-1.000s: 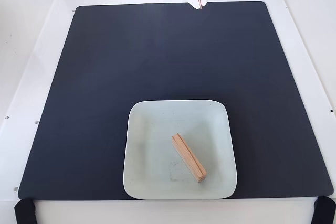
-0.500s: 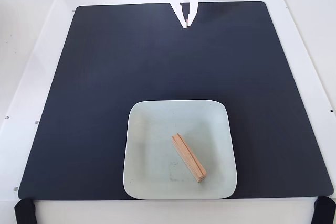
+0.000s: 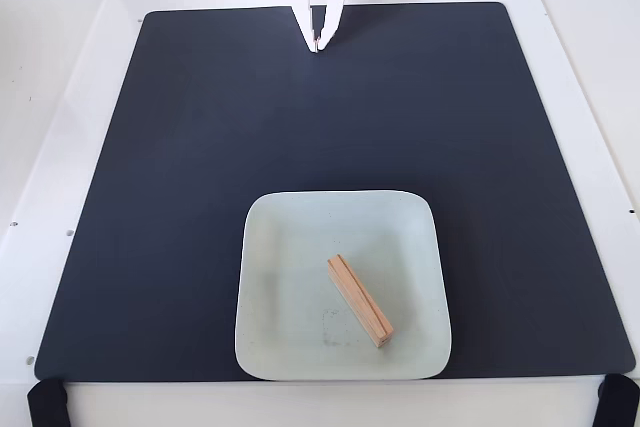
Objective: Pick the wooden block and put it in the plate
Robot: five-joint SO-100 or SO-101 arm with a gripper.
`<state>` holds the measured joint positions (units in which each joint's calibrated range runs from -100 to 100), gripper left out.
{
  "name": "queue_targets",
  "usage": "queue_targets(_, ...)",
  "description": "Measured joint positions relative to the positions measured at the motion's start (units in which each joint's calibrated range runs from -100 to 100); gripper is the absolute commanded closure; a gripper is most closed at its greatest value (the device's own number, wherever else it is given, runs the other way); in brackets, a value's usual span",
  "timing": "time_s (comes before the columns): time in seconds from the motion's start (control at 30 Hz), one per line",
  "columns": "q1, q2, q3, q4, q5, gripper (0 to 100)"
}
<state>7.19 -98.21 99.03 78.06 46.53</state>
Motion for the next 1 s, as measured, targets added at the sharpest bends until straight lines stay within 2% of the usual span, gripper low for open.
queue_targets(1.0,-0.68,0.00,0.00,0.17,0.00,99)
